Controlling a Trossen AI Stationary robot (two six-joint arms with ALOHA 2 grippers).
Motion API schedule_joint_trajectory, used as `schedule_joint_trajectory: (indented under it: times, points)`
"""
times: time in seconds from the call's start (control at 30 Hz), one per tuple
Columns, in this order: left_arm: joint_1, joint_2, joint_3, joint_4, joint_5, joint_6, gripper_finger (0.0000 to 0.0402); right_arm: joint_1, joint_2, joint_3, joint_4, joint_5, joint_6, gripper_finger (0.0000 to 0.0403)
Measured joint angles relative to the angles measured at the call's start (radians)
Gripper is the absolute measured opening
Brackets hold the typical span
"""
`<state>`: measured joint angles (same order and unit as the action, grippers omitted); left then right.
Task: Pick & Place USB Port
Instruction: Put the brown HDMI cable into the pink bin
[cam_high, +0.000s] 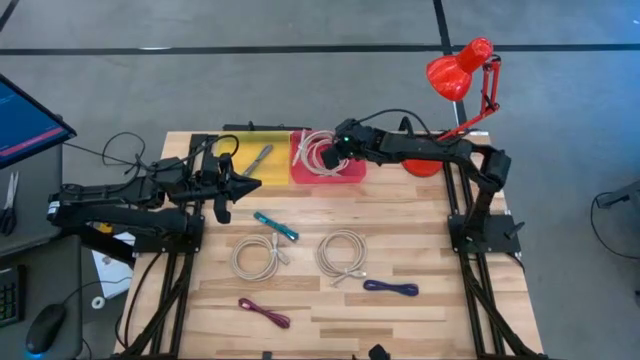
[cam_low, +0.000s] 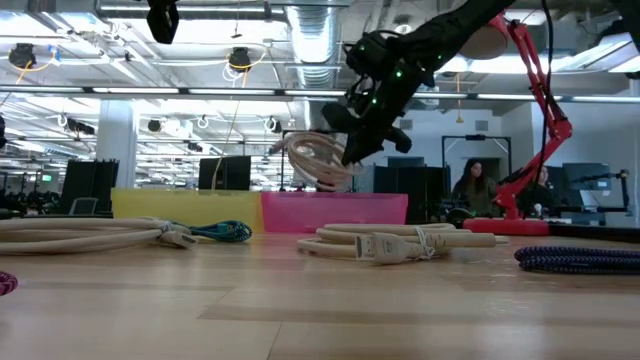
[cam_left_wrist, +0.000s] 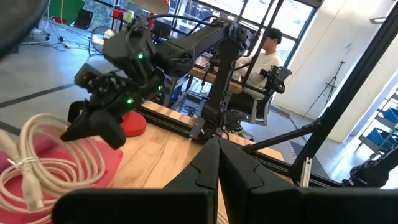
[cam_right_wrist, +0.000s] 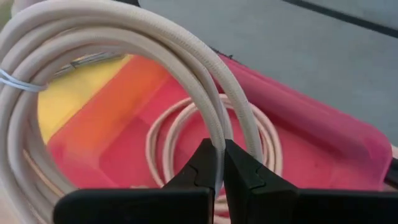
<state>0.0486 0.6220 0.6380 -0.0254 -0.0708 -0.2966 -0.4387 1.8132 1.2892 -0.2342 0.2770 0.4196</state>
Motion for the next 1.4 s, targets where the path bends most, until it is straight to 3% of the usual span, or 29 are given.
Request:
schedule_joint_trajectory:
  times: [0.27,0.87,1.4]
  points:
    - [0.000,0.000,0.000,0.000,0.000,0.000,0.0008,-0.027,0.018,0.000,-0.017,0.074,0.020,0.0000]
    - [0.000,0.000,0.000,0.000,0.000,0.000,0.0008,-0.048,0.026,0.000,-0.092,0.047,0.052,0.0001]
    - [0.000,0.000,0.000,0.000,0.000,0.000,0.0008,-0.046,0.024,0.000,-0.068,-0.018,0.052,0.0031]
